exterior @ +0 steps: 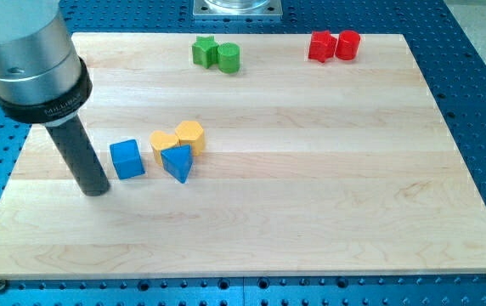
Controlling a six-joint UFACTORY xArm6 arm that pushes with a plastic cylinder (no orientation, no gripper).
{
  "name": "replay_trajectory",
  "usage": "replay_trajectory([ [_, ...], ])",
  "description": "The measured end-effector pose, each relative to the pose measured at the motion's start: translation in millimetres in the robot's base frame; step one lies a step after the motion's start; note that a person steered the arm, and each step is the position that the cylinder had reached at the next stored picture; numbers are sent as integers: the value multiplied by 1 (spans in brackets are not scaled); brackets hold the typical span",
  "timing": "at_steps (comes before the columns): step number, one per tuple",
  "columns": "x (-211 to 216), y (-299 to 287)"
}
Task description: Slide the green star to the top of the blue cube
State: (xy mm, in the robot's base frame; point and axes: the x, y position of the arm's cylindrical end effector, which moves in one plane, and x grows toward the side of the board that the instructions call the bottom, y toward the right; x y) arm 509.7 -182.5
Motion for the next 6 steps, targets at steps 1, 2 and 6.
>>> replay_trajectory([
  [1,-23,27],
  [2,-26,-6],
  [6,-249,-4],
])
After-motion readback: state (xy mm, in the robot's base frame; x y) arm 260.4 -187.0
